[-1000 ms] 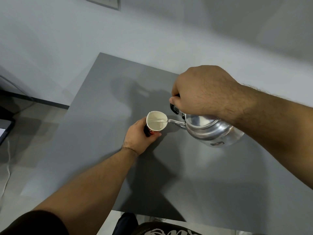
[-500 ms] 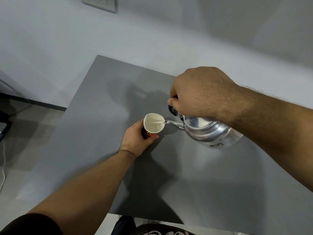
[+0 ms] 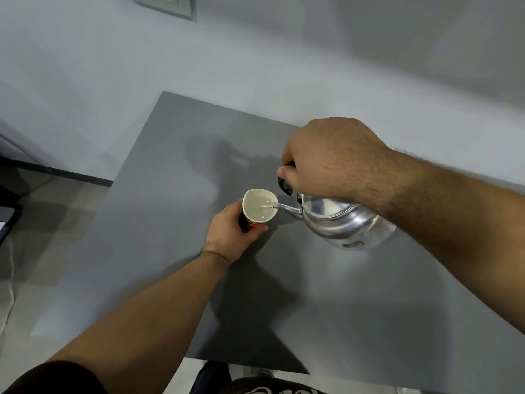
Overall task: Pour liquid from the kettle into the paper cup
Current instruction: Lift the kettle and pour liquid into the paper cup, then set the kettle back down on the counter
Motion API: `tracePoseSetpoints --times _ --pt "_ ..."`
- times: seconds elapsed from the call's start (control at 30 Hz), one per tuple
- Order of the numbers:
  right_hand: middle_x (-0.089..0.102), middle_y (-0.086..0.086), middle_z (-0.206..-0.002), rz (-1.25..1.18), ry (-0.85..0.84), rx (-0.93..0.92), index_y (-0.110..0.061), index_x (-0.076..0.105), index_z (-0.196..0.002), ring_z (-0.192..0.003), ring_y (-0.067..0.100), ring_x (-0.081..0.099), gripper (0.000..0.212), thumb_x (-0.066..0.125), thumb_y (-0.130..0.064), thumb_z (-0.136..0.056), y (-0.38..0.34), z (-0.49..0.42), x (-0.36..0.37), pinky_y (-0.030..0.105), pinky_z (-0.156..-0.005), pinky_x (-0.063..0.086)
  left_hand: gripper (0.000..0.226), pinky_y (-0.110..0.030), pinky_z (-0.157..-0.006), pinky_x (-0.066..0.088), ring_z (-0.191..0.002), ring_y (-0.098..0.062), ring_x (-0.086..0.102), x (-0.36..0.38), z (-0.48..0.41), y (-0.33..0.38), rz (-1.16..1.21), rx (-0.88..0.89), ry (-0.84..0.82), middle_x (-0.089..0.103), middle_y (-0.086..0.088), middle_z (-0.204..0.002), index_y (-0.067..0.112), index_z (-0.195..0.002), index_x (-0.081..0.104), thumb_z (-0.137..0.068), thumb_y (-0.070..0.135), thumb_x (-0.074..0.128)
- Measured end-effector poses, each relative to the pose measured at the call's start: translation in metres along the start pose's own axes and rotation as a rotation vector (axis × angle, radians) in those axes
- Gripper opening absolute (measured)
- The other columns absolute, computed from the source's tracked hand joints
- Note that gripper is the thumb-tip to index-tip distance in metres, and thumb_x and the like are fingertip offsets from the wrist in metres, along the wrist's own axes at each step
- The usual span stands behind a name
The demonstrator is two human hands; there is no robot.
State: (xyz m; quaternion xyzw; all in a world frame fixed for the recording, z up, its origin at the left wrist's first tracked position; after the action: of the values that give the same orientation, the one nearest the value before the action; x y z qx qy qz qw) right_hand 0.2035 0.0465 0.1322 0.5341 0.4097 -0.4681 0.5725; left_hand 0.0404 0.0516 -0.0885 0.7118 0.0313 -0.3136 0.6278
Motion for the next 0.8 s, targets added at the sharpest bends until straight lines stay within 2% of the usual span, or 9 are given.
tracePoseSetpoints --times 0.07,0.17,0.23,0.33,0.4,0.53,0.6,0.7,0.8 --pt "0.060 -0.008 -0.053 -0.044 -0.030 0.008 -0.030 0.072 -0.065 -0.048 0.017 0.054 0.037 0.053 -0.057 -0.083 -0.003 0.005 -0.013 0.038 -0.056 0.059 0.058 -0.016 -0.084 0.047 -0.093 -0.004 0.061 0.000 0.000 0.000 0.004 -0.004 -0.001 0.068 0.018 -0.105 0.033 -0.121 0.067 -0.068 0.050 0.084" --pt "0.063 -0.011 -0.059 -0.143 -0.060 -0.004 -0.033 0.078 -0.080 -0.056 0.009 0.055 0.034 0.054 -0.053 -0.092 0.003 0.019 -0.026 0.025 -0.051 0.040 0.059 -0.024 -0.086 0.050 -0.096 -0.010 0.064 0.000 0.000 0.001 0.005 -0.021 -0.013 0.072 0.011 -0.110 0.032 -0.122 0.067 -0.068 0.050 0.084" --pt "0.072 -0.010 -0.073 -0.233 -0.119 0.011 -0.034 0.080 -0.091 -0.069 0.012 0.063 0.029 0.057 -0.051 -0.096 0.014 0.027 -0.027 0.030 -0.057 0.046 0.057 -0.028 -0.086 0.053 -0.098 -0.014 0.067 0.000 0.000 0.002 0.007 -0.020 -0.013 0.073 0.009 -0.110 0.031 -0.120 0.068 -0.068 0.048 0.084" --pt "0.079 -0.008 -0.085 -0.411 -0.160 0.044 -0.033 0.081 -0.096 -0.084 0.017 0.070 0.024 0.062 -0.047 -0.098 0.036 0.034 -0.016 0.042 -0.080 0.059 0.054 -0.031 -0.085 0.054 -0.099 -0.017 0.068 -0.001 0.000 0.002 -0.003 -0.031 -0.018 0.074 0.007 -0.109 0.031 -0.117 0.068 -0.069 0.047 0.086" --pt "0.080 -0.011 -0.083 -0.559 -0.155 0.095 -0.033 0.083 -0.094 -0.081 0.009 0.072 0.018 0.067 -0.043 -0.096 0.054 0.037 -0.005 0.039 -0.081 0.060 0.054 -0.030 -0.085 0.054 -0.098 -0.016 0.069 -0.001 -0.001 0.002 -0.001 -0.039 -0.020 0.074 0.007 -0.108 0.031 -0.118 0.068 -0.069 0.046 0.087" --pt "0.078 -0.025 -0.080 -0.780 -0.096 0.183 -0.036 0.081 -0.089 -0.072 -0.002 0.072 0.013 0.070 -0.043 -0.094 0.087 0.035 0.026 0.026 -0.066 0.052 0.054 -0.034 -0.085 0.057 -0.095 -0.015 0.071 0.000 0.000 0.000 0.025 -0.071 -0.024 0.076 0.007 -0.106 0.031 -0.115 0.069 -0.066 0.045 0.089" --pt "0.079 -0.022 -0.079 -0.833 -0.016 0.225 -0.038 0.079 -0.090 -0.071 0.002 0.074 0.015 0.069 -0.048 -0.093 0.102 0.030 0.040 0.023 -0.065 0.052 0.052 -0.035 -0.084 0.058 -0.093 -0.010 0.072 0.001 0.000 -0.002 0.063 -0.081 -0.033 0.077 0.011 -0.102 0.038 -0.111 0.068 -0.064 0.048 0.087" --pt "0.078 -0.019 -0.074 -0.916 0.076 0.251 -0.037 0.078 -0.089 -0.057 0.002 0.069 0.015 0.069 -0.047 -0.094 0.115 0.021 0.054 0.006 -0.054 0.043 0.053 -0.035 -0.086 0.058 -0.096 -0.007 0.072 0.002 0.001 -0.005 0.110 -0.097 -0.045 0.077 0.014 -0.103 0.043 -0.110 0.067 -0.062 0.052 0.086" --pt "0.074 -0.021 -0.066 -0.985 0.140 0.275 -0.032 0.079 -0.085 -0.051 -0.002 0.062 0.016 0.071 -0.041 -0.097 0.124 0.009 0.064 0.004 -0.052 0.040 0.054 -0.034 -0.088 0.058 -0.098 -0.002 0.071 0.002 0.001 -0.008 0.128 -0.098 -0.037 0.076 0.016 -0.104 0.044 -0.109 0.068 -0.060 0.055 0.086"
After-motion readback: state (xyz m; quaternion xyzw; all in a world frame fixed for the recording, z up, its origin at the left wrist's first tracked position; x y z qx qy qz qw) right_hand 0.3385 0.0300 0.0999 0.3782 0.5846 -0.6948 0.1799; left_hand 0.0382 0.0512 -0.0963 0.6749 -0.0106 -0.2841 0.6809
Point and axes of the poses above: each hand's wrist, its own z-axis away from the middle knuckle, its own x-axis out of the palm, y = z × x, the point moved 5 cm from there along -z, towards the middle knuckle
